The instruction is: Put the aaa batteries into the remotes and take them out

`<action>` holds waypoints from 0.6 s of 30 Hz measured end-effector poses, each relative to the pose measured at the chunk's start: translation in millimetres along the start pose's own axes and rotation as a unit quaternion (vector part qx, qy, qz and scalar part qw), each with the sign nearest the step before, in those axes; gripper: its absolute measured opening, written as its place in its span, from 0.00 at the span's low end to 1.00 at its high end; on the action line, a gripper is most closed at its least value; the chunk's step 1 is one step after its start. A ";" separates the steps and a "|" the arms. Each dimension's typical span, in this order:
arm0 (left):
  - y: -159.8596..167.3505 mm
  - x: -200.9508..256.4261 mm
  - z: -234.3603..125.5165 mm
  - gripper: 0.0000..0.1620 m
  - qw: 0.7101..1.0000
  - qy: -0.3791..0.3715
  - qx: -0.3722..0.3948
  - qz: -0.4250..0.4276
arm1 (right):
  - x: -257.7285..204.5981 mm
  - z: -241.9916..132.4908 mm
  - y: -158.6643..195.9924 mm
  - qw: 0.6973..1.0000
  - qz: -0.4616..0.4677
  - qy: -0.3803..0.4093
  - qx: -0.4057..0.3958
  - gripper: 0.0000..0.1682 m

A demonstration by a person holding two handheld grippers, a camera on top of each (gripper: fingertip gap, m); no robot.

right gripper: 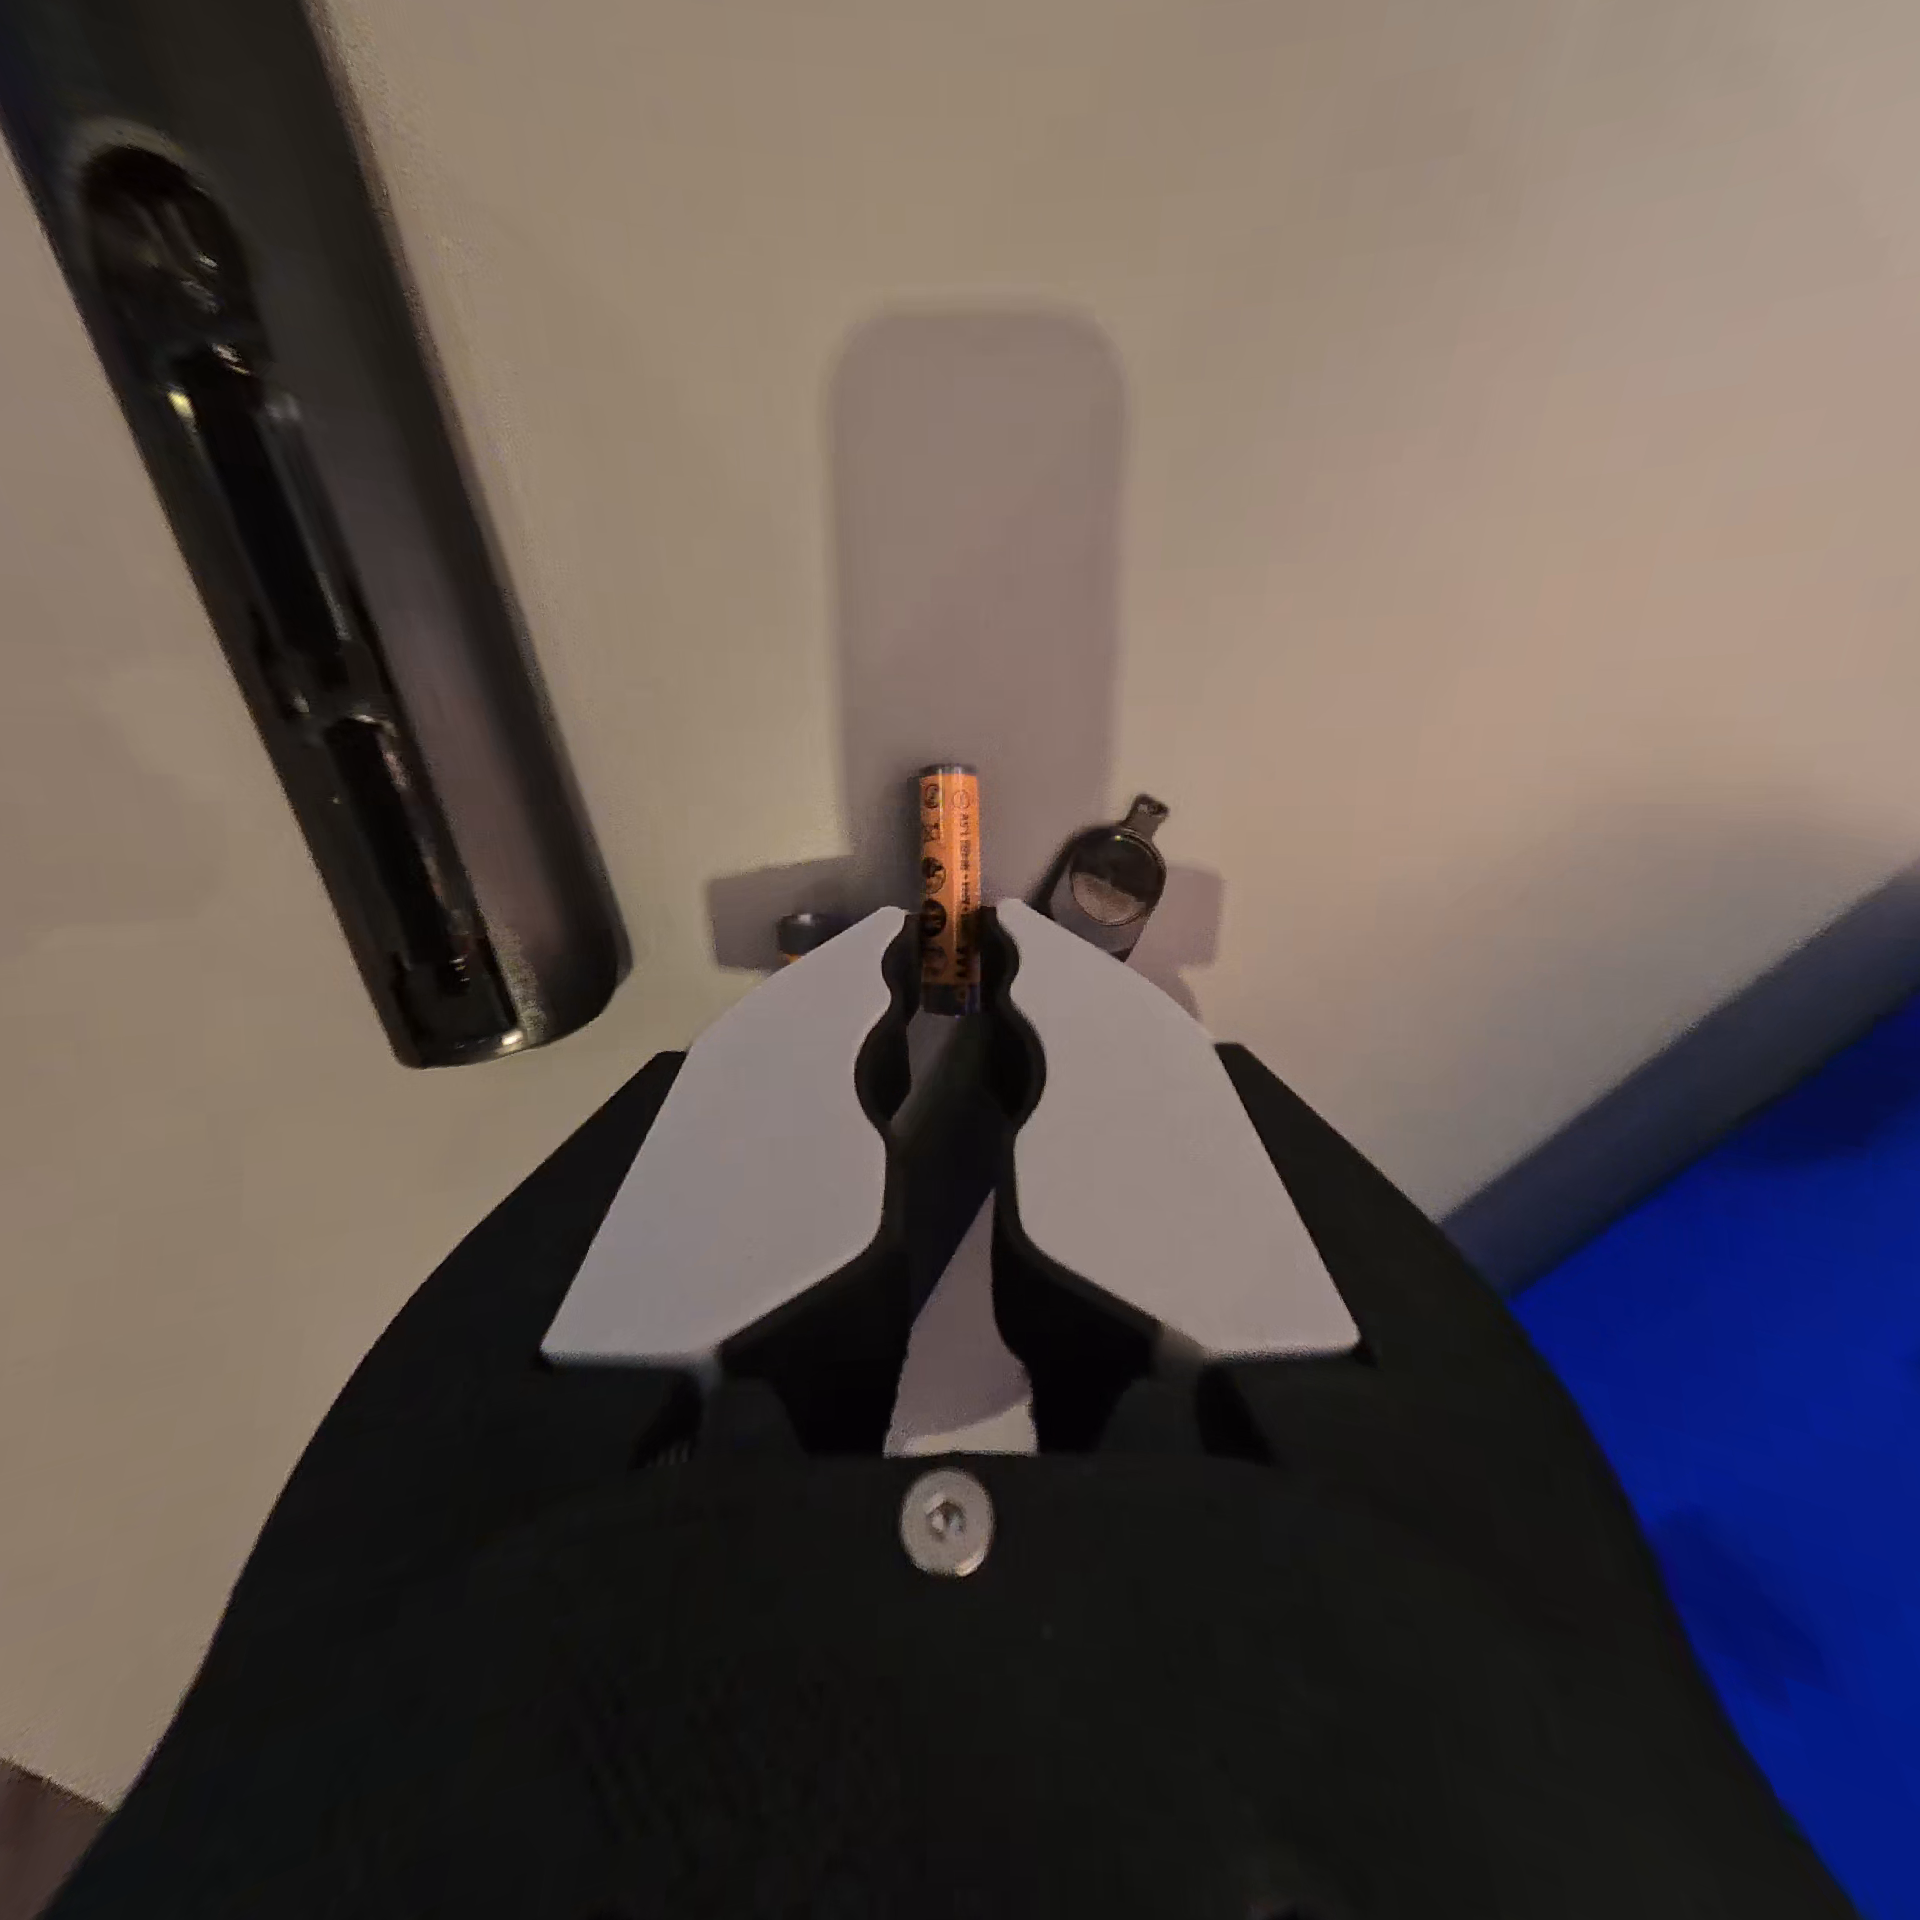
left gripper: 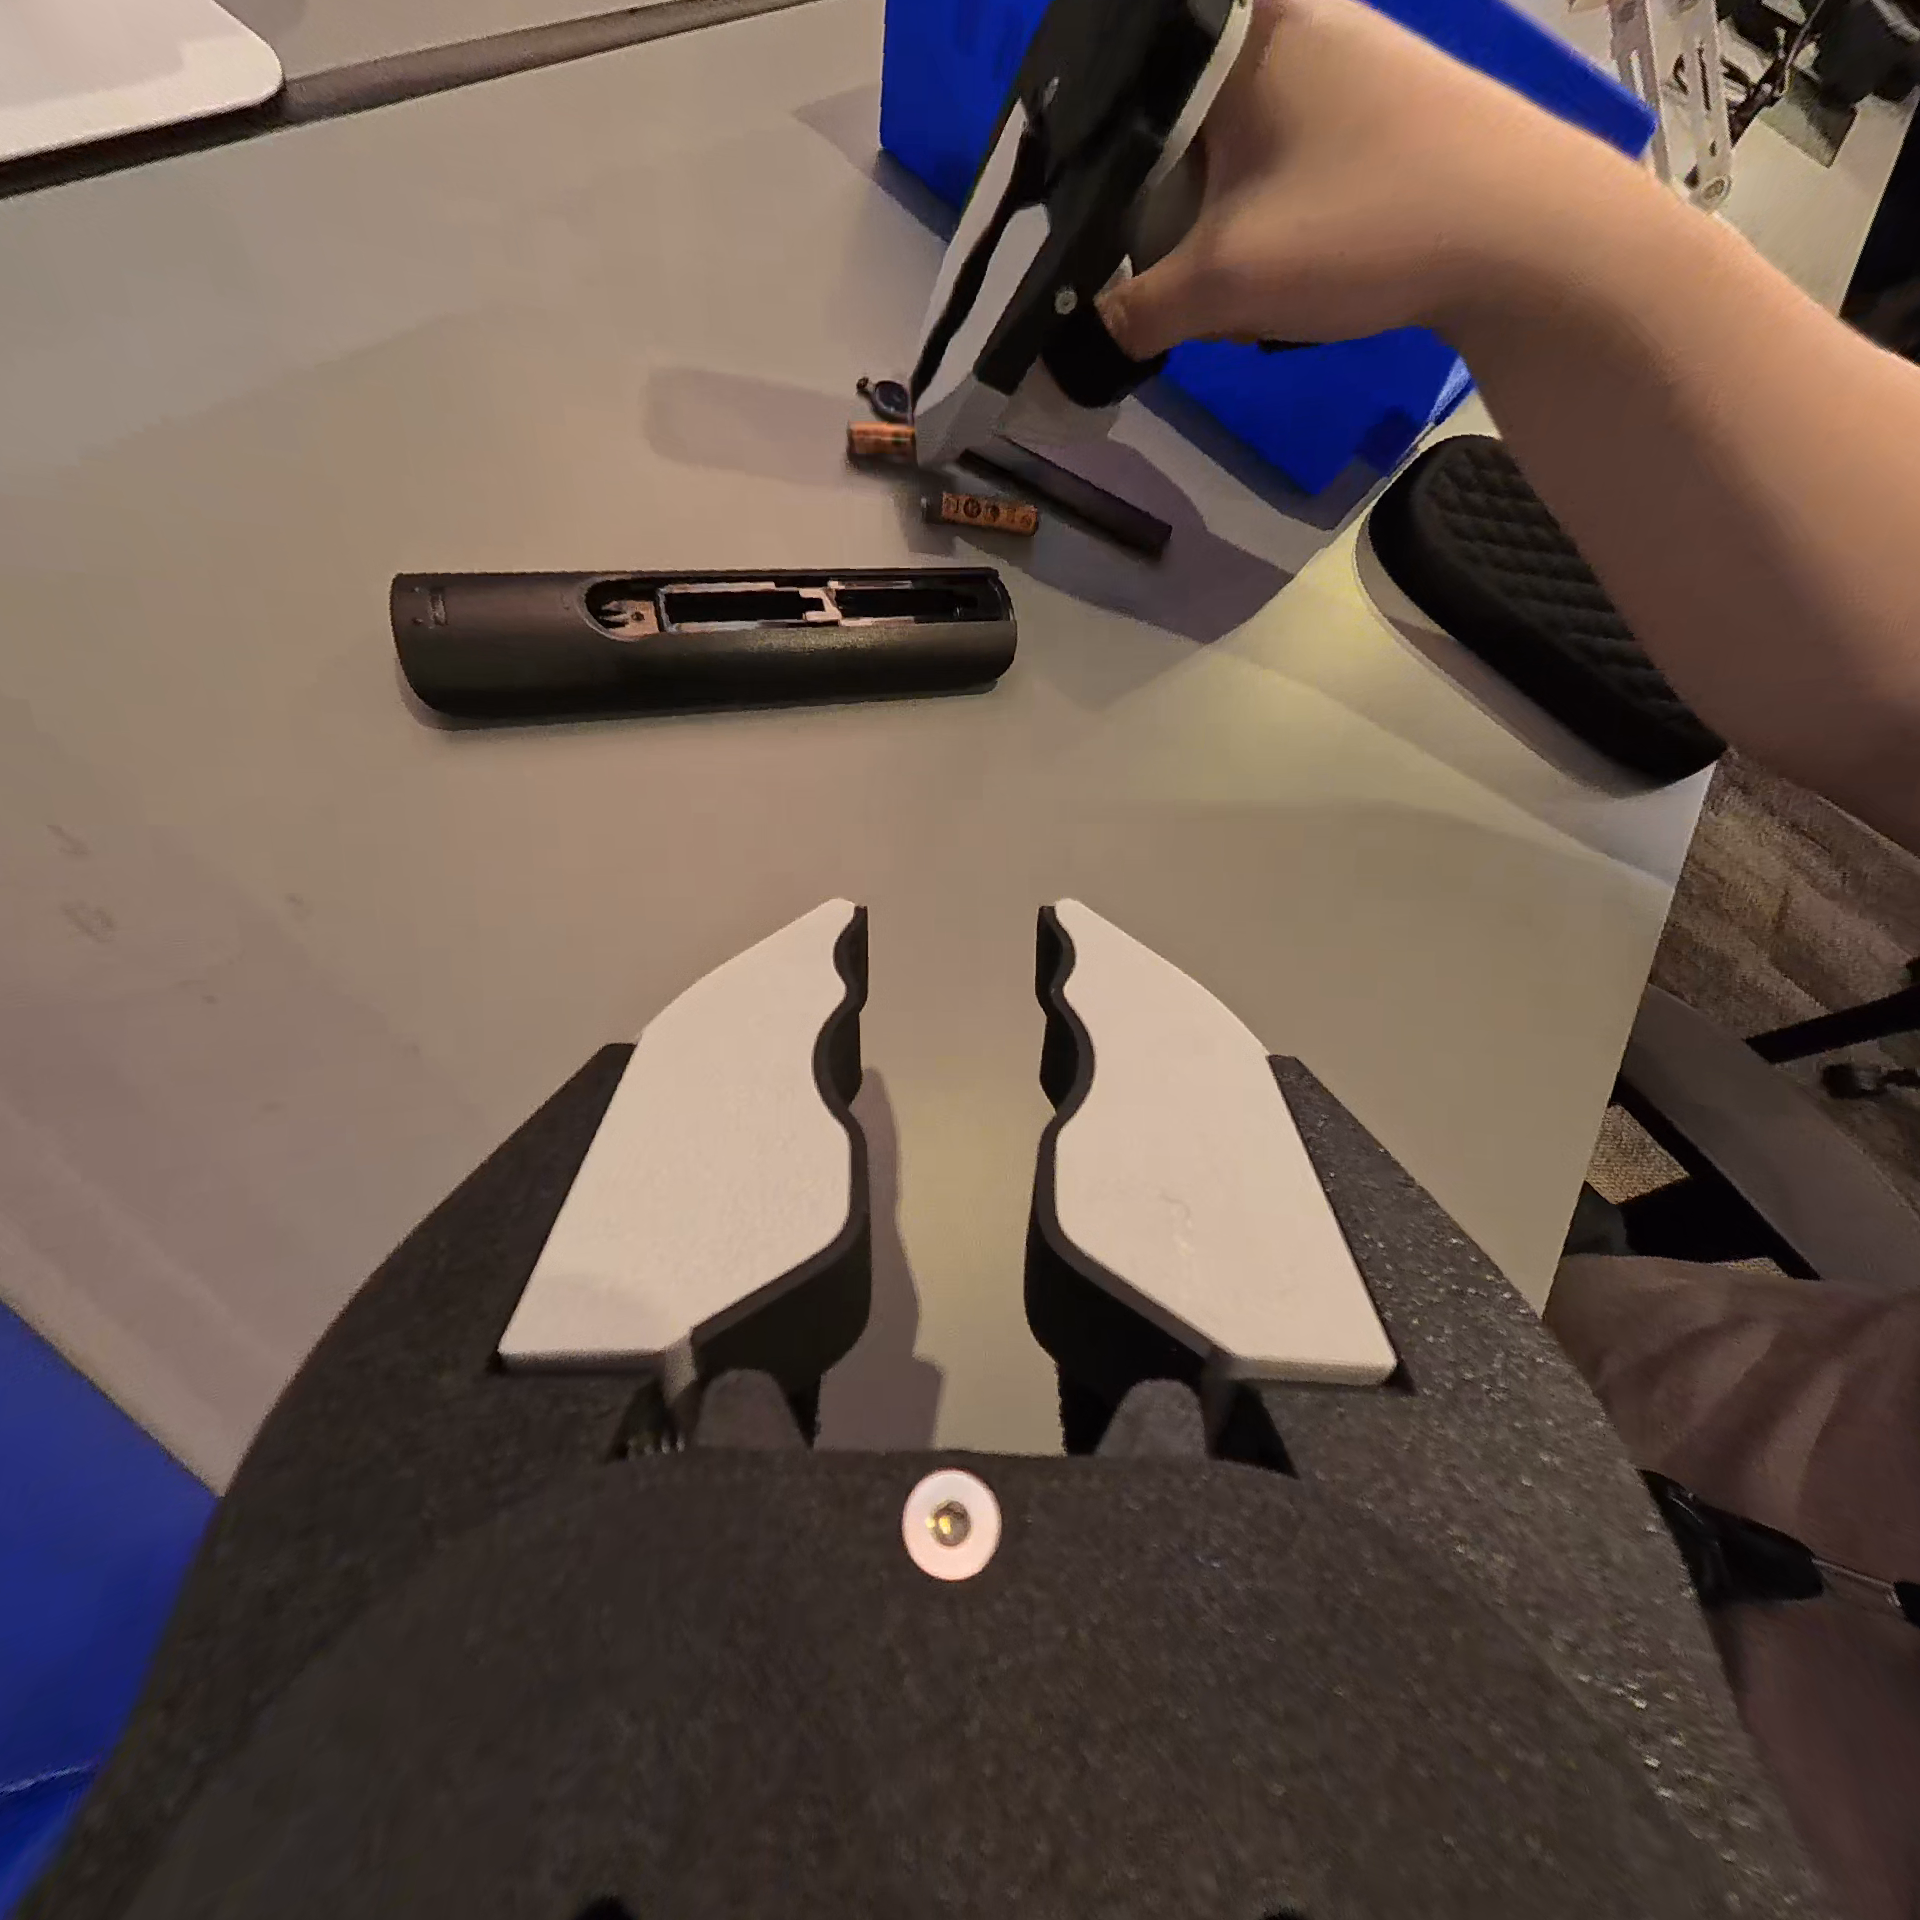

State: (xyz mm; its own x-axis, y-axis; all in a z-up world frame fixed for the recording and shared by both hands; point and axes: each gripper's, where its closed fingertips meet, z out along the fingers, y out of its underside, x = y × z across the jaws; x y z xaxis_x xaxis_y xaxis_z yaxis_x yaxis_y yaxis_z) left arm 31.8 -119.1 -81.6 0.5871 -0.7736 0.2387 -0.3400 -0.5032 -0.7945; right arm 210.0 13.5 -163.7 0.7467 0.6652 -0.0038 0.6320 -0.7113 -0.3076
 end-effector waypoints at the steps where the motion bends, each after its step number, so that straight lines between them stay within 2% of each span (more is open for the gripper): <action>1: 0.7 0.0 -0.8 0.19 1.000 0.001 0.001 -0.001 | 1.8 2.3 1.2 1.000 0.000 0.003 -0.003 0.07; 5: 0.8 0.1 -5.0 0.18 1.000 0.001 0.007 0.000 | 2.4 2.7 -1.2 1.000 -0.007 0.004 0.006 0.08; 8: 0.2 -0.6 -7.7 0.18 1.000 -0.001 0.010 0.001 | 1.7 0.6 -5.2 1.000 -0.015 0.007 0.018 0.13; 14: 0.4 -3.6 -10.5 0.18 1.000 -0.002 0.016 -0.004 | 0.1 -28.4 -21.4 0.996 -0.039 0.036 0.075 0.13; 16: 1.2 -4.5 -10.8 0.18 1.000 -0.001 0.017 -0.006 | -10.4 -39.1 -23.3 0.994 -0.049 0.031 0.091 0.15; 18: 2.1 -5.9 -11.4 0.18 1.000 -0.003 0.019 -0.007 | -39.0 -44.7 -25.0 0.991 -0.059 -0.014 0.119 0.19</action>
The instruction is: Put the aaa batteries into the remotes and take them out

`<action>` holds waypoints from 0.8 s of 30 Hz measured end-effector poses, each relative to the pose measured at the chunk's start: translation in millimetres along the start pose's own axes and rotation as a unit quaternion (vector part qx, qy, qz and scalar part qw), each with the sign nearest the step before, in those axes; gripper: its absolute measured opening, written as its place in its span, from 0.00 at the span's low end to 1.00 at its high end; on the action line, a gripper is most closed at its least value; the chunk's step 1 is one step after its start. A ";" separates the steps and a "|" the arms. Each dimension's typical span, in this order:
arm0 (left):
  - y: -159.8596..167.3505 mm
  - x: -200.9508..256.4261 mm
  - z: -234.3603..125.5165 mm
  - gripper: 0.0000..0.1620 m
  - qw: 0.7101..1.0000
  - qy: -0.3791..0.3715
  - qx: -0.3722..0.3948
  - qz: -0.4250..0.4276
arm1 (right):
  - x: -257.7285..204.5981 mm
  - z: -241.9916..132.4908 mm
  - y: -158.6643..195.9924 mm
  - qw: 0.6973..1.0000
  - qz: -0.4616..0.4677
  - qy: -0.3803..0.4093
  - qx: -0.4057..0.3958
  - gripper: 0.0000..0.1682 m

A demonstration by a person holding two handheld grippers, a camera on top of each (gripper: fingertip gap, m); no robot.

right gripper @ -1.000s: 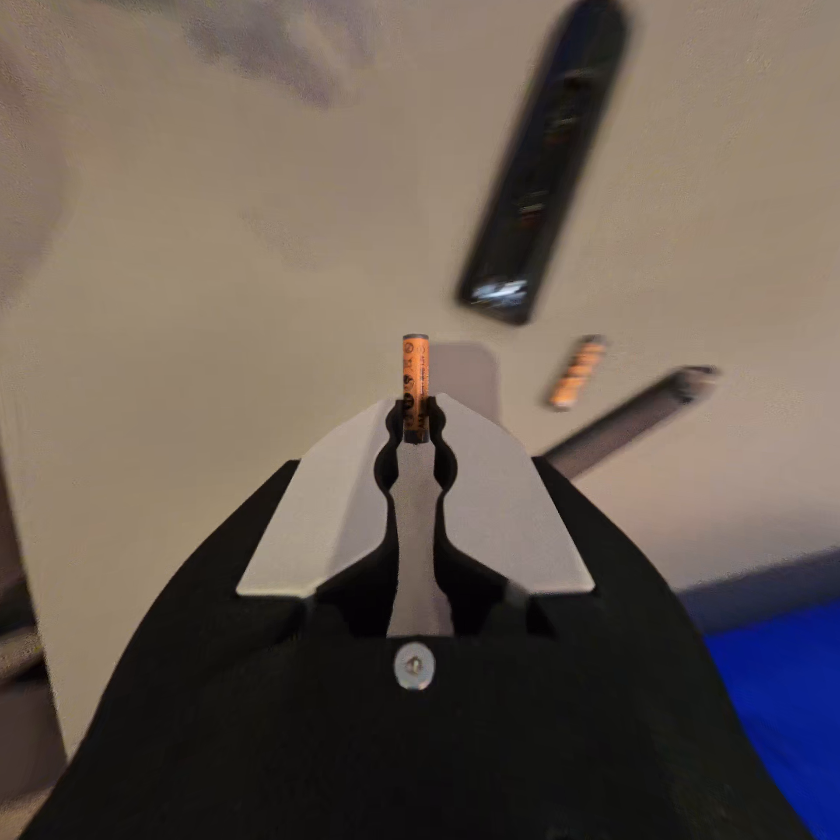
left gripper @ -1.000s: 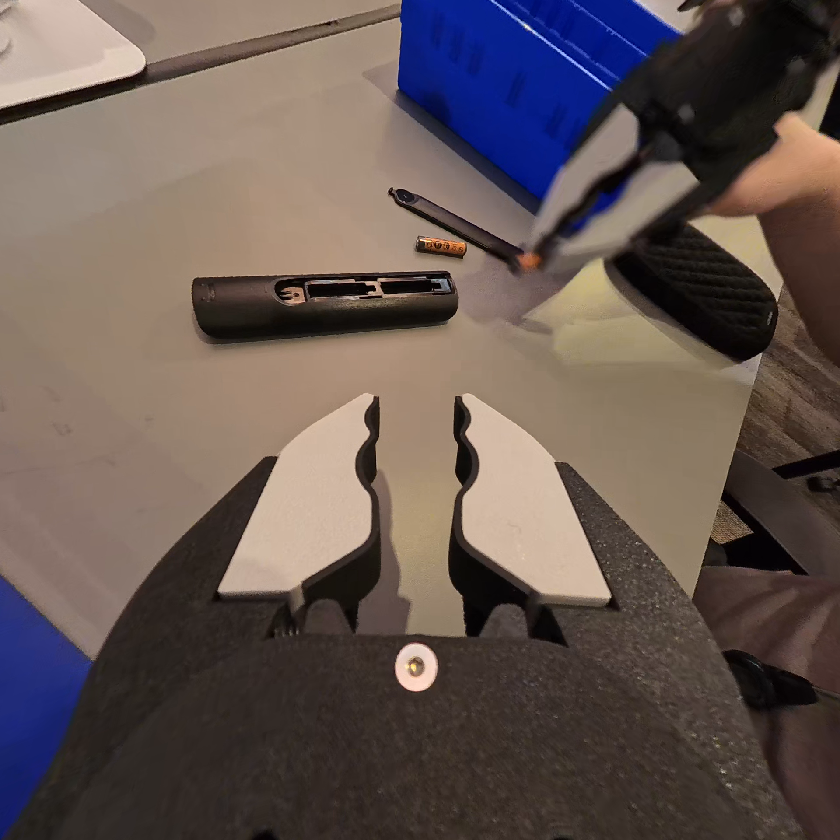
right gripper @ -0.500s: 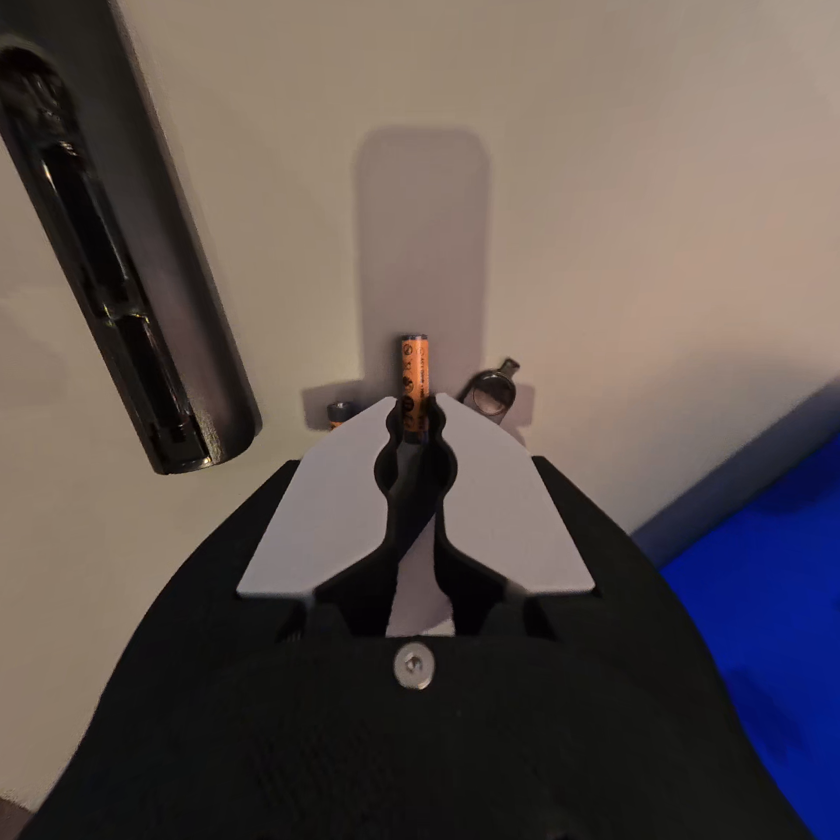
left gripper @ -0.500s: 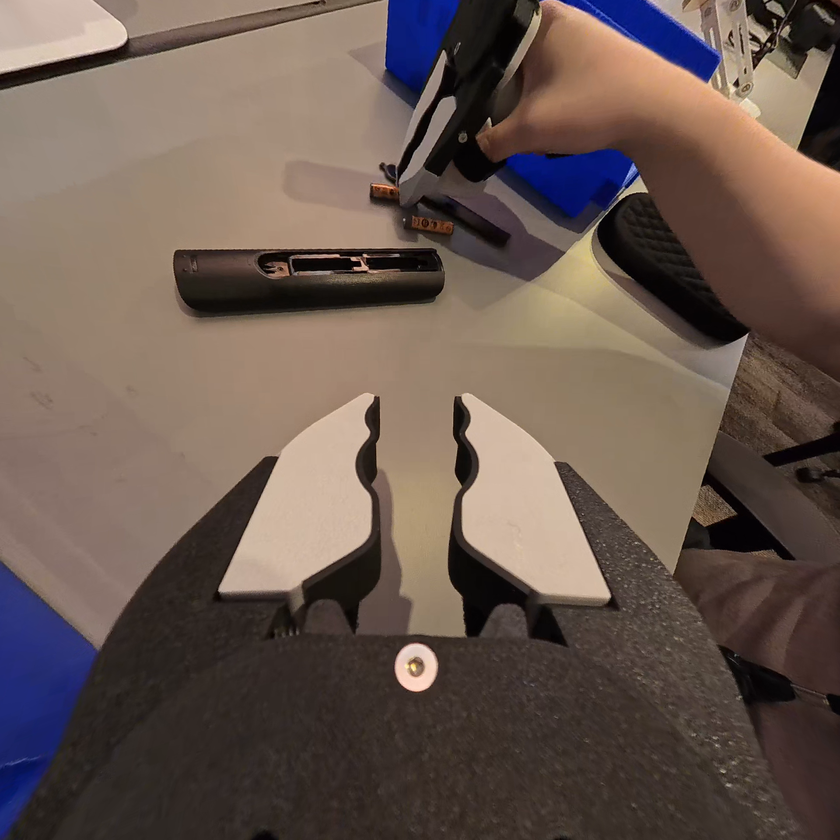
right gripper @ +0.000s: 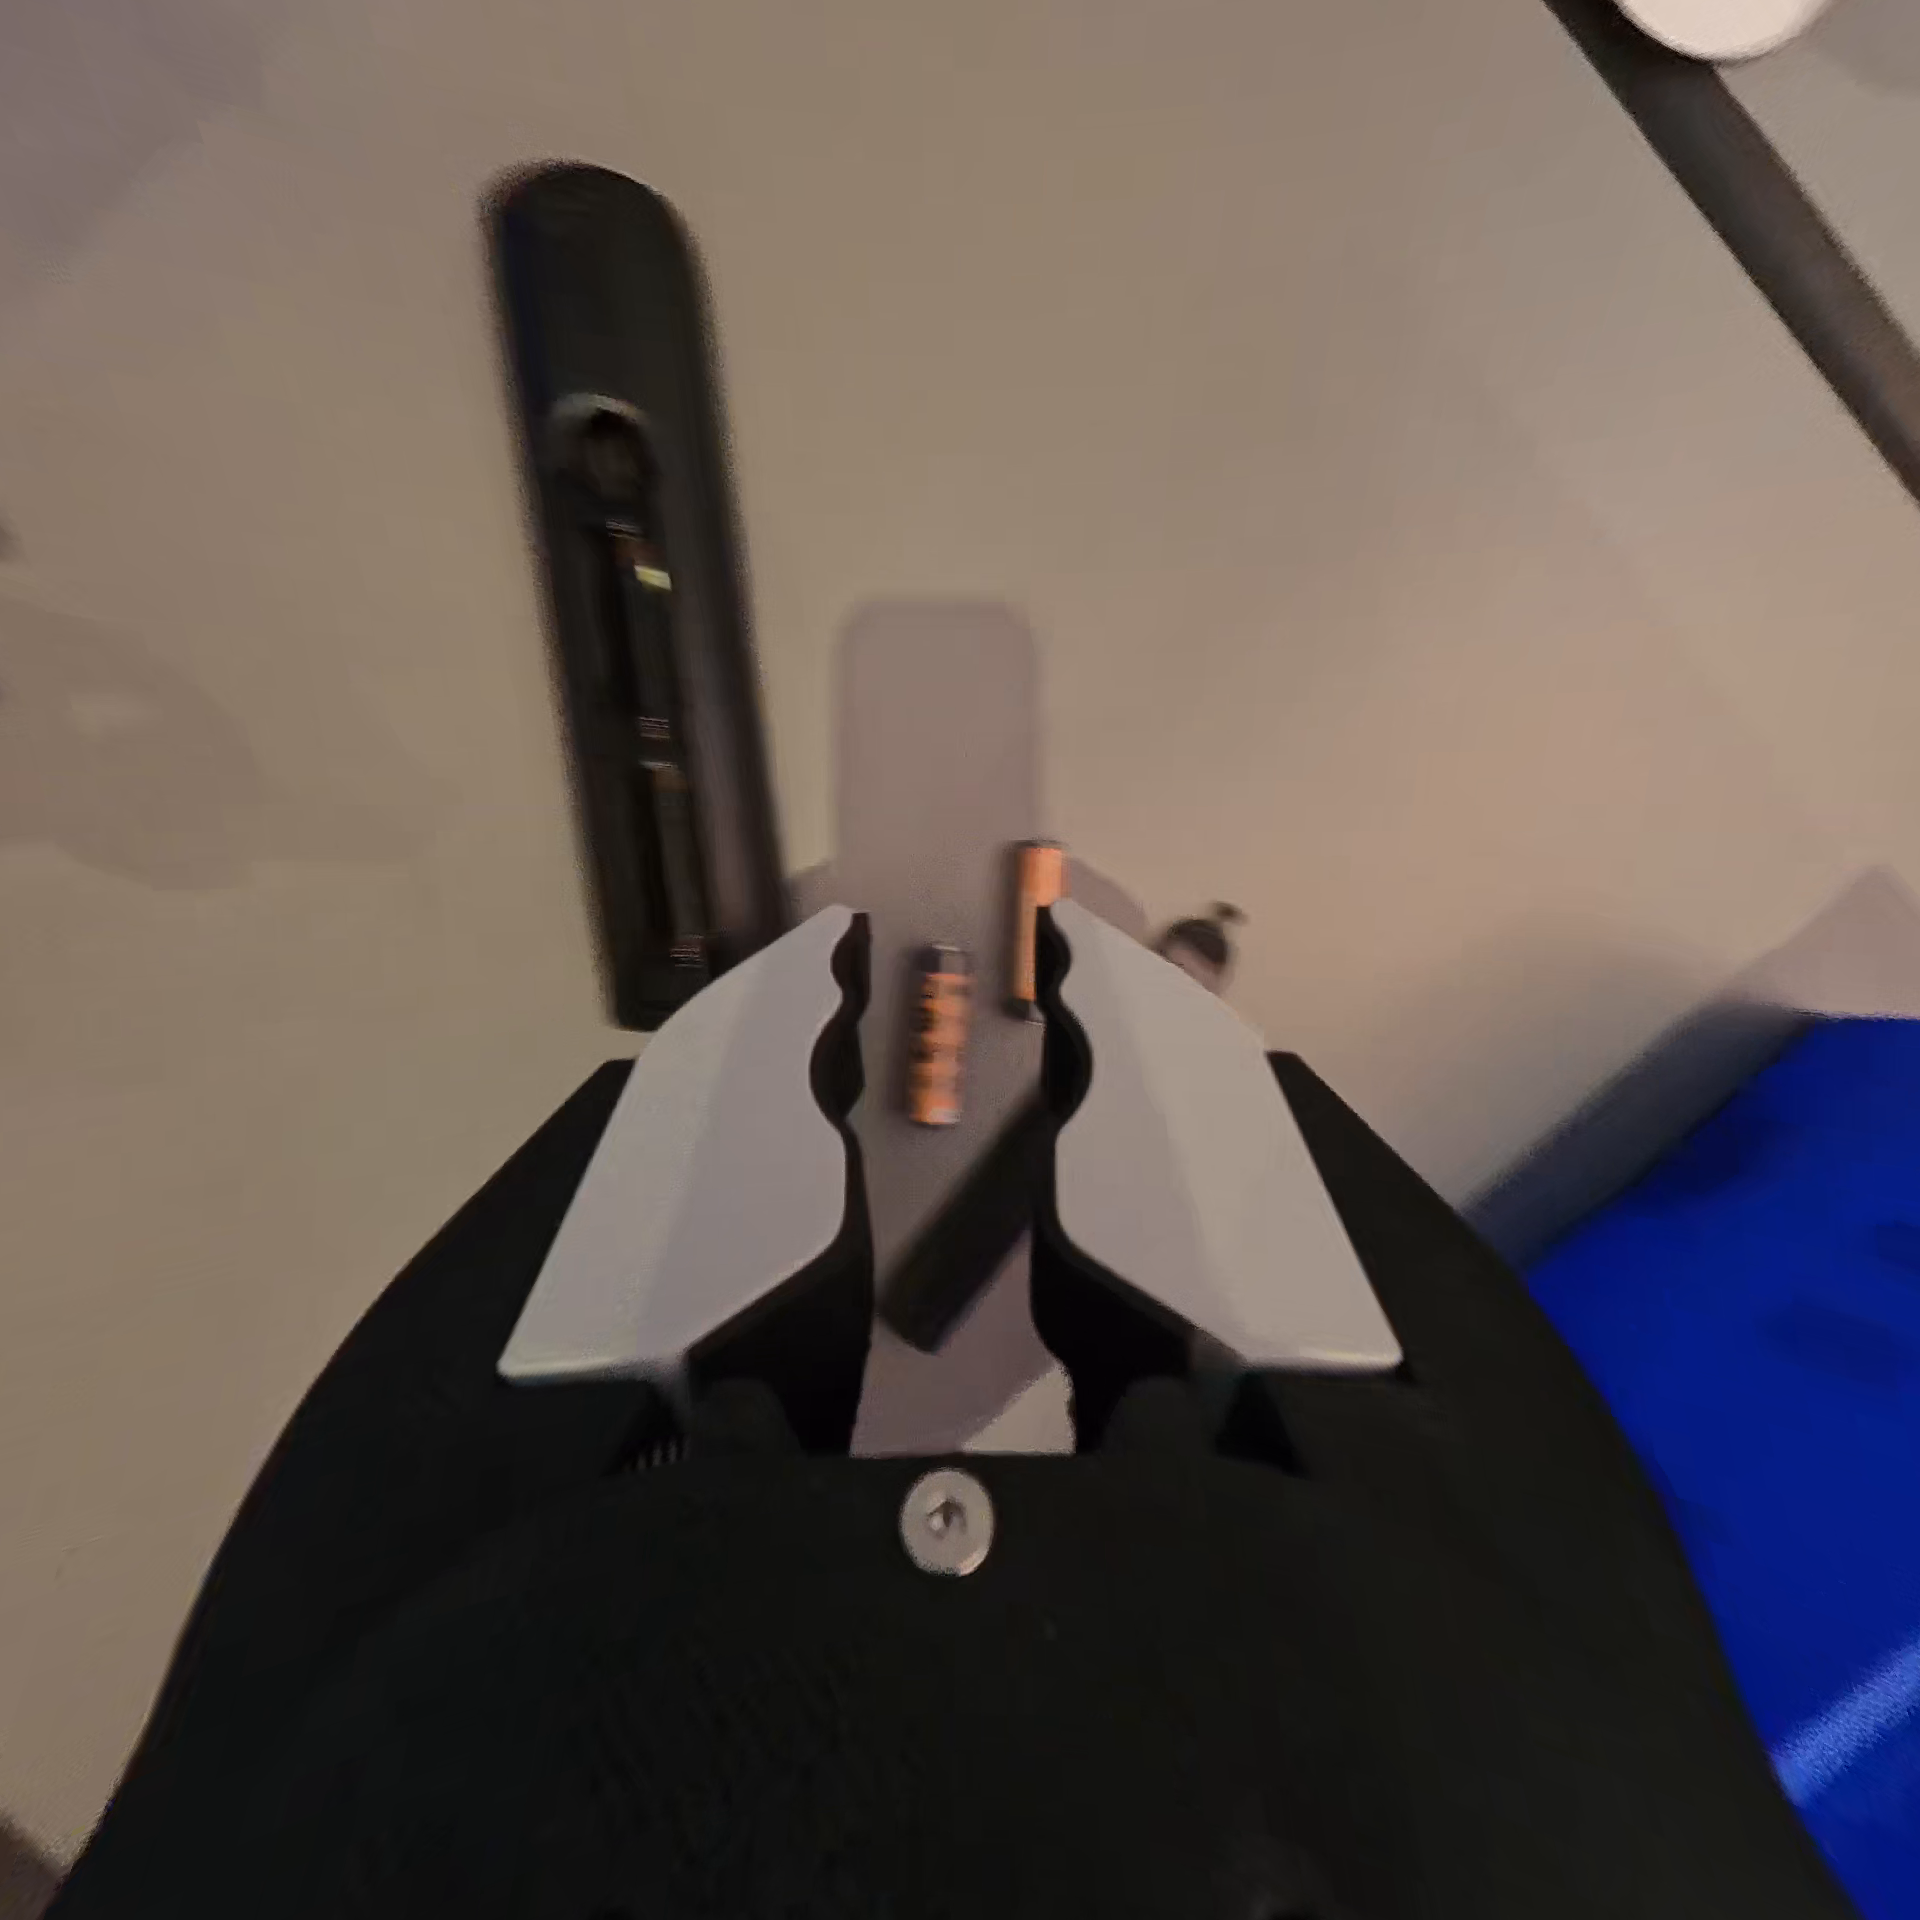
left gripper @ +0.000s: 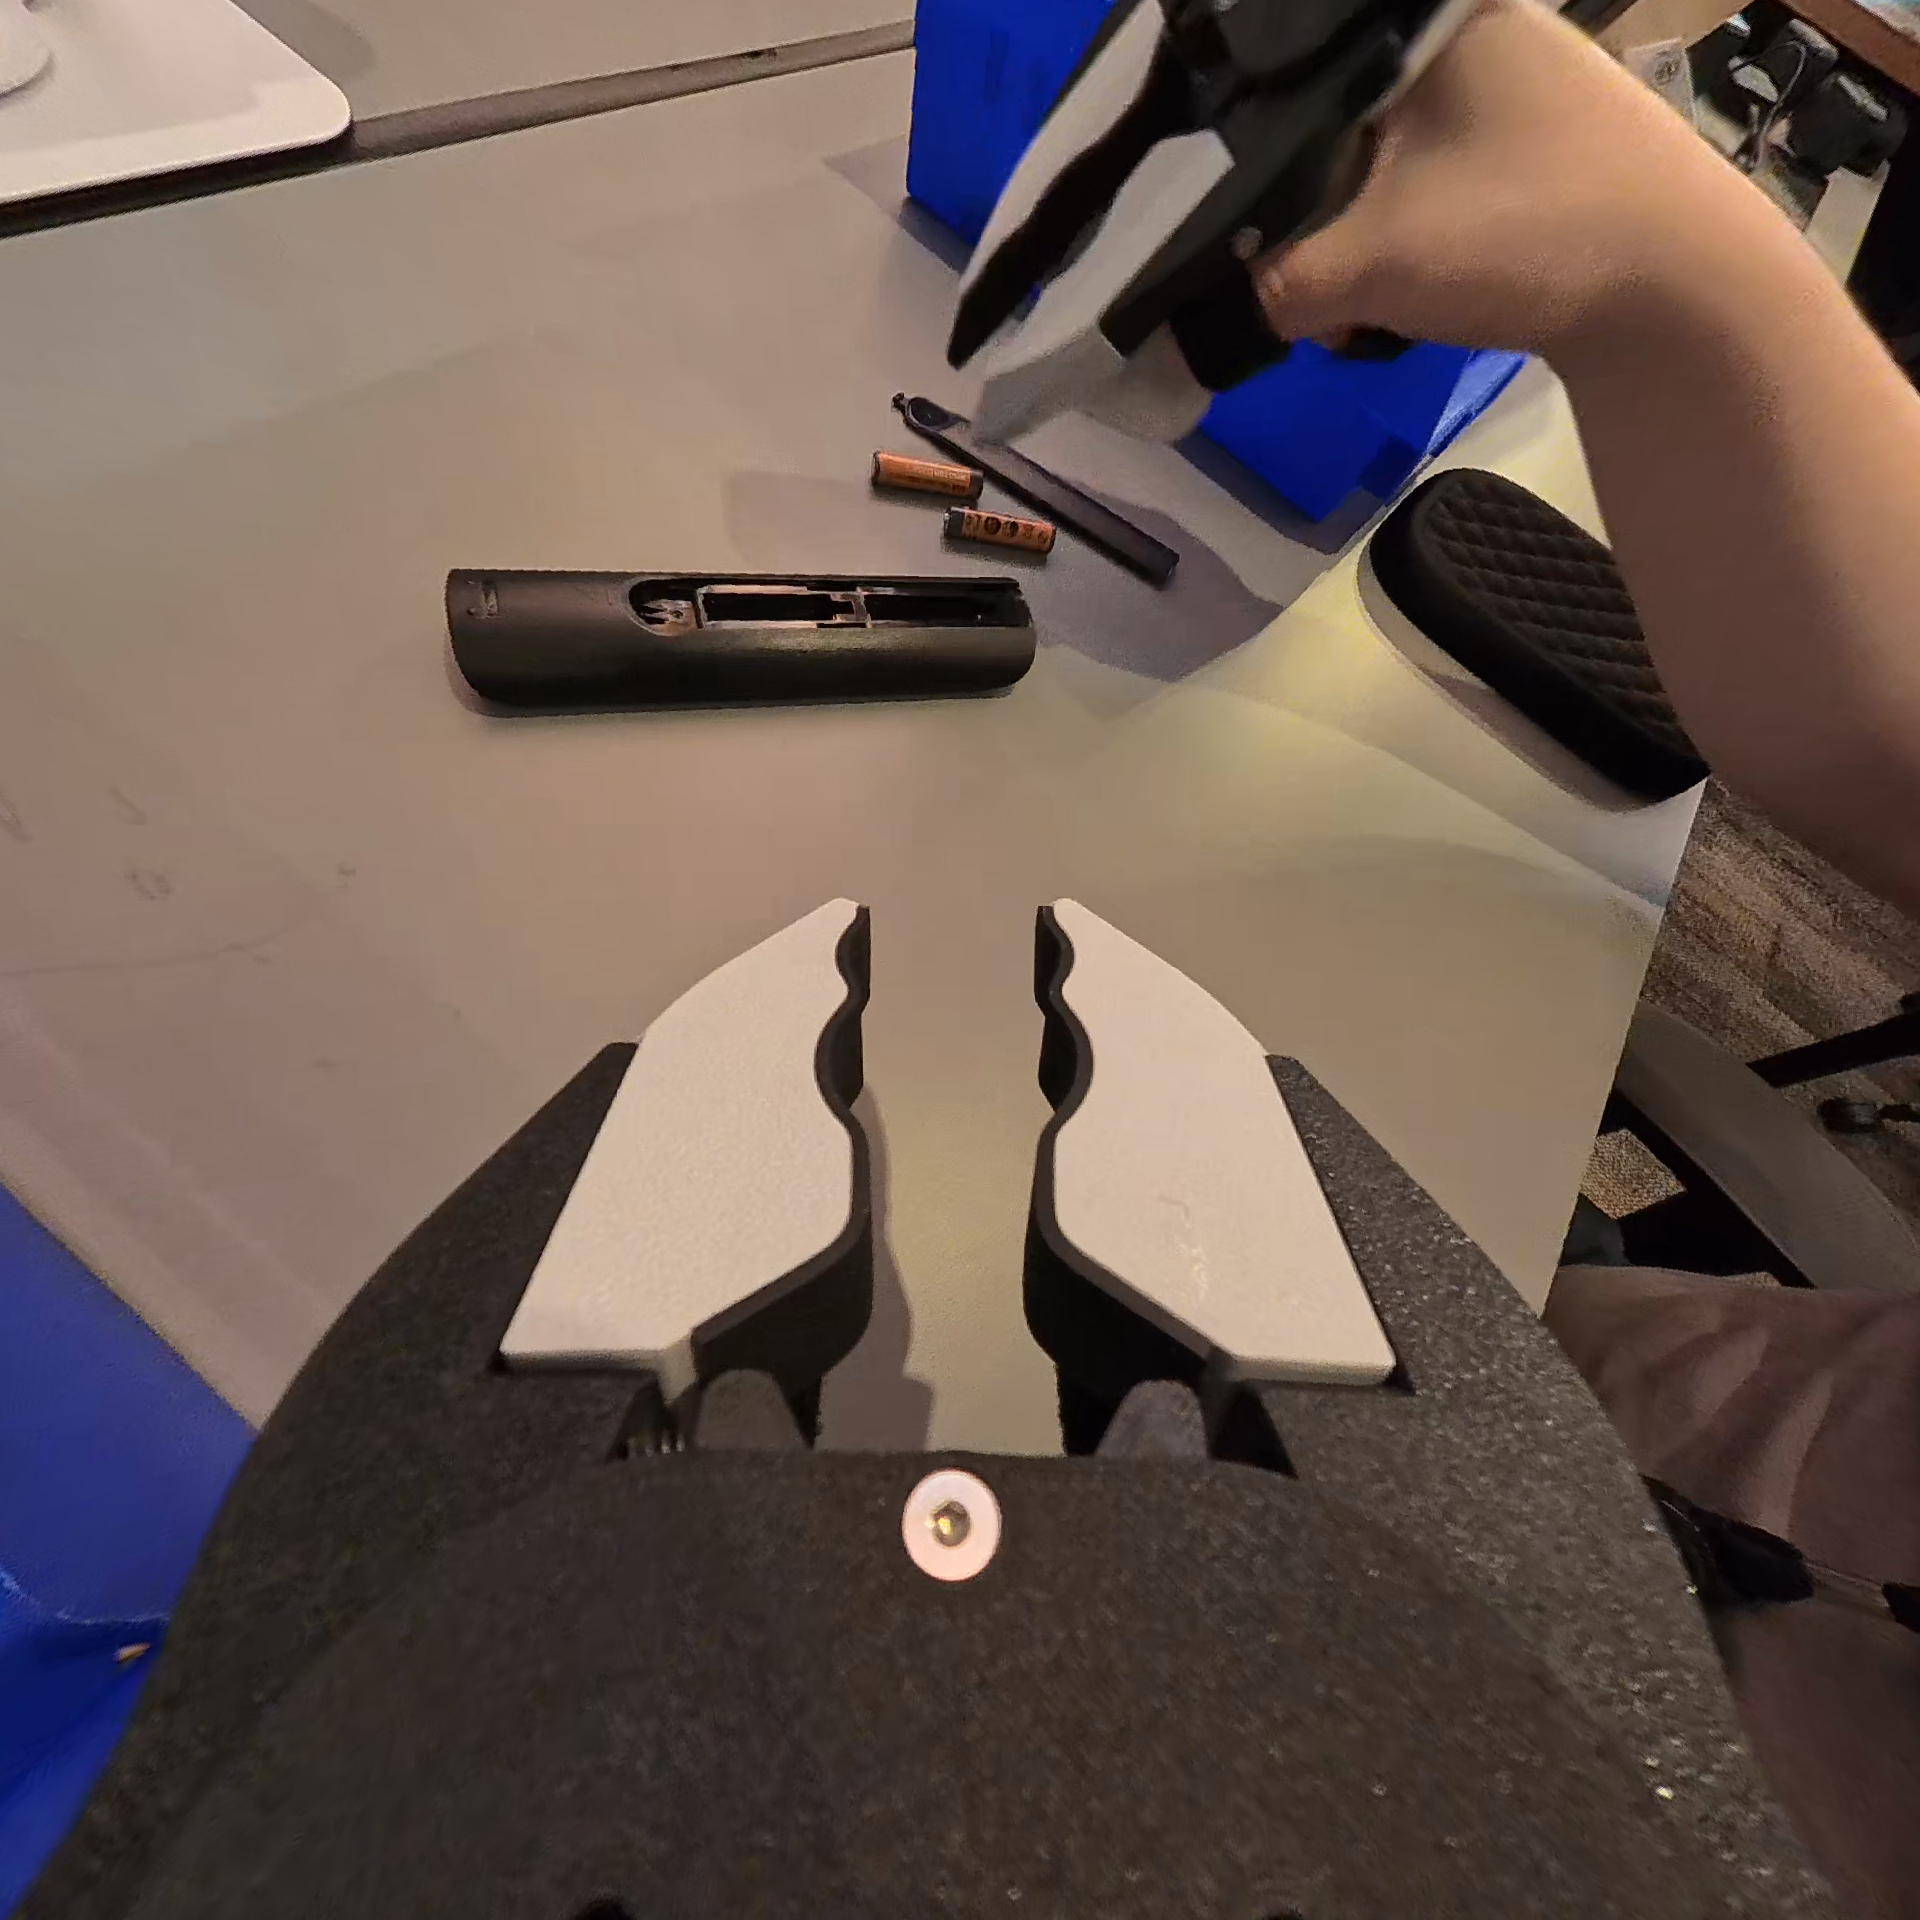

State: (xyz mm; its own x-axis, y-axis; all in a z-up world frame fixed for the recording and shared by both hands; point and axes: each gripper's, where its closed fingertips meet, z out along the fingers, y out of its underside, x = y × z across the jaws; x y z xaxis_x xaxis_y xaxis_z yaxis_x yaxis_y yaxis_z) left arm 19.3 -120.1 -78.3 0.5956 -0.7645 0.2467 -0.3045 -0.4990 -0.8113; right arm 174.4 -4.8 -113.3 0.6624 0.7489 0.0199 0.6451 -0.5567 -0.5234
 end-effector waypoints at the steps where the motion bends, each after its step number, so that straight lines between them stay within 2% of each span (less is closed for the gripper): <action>1: 0.4 -0.6 -0.4 0.18 1.000 0.000 0.001 -0.001 | -18.2 1.0 -3.3 0.999 -0.004 -0.029 0.022 0.22; 3: 1.1 -1.7 -1.0 0.18 1.000 0.001 0.004 -0.006 | -46.2 9.0 -6.3 0.996 -0.027 -0.058 0.059 0.27; 6: 1.3 -4.4 -1.5 0.18 1.000 0.000 0.005 -0.009 | -50.9 26.5 -5.8 0.995 -0.055 -0.019 0.080 0.32; 10: 2.2 -8.5 -0.7 0.18 1.000 -0.005 0.000 -0.010 | -55.5 50.6 1.1 0.998 -0.038 -0.025 0.052 0.36; 13: 0.6 -11.4 0.9 0.18 1.000 -0.006 0.002 -0.012 | -53.5 56.0 1.6 0.998 -0.034 -0.020 0.049 0.29; 16: -6.0 -16.5 4.0 0.22 1.000 -0.011 0.014 -0.004 | -54.0 55.3 2.0 0.998 -0.031 -0.025 0.058 0.29; 19: -15.5 -21.3 7.3 0.27 0.999 -0.020 0.037 0.014 | -57.4 48.9 2.9 0.995 -0.009 -0.062 0.075 0.28; 24: -19.7 -19.7 17.9 0.37 0.998 -0.009 0.051 0.028 | -66.9 30.7 1.4 0.972 0.074 -0.188 0.118 0.28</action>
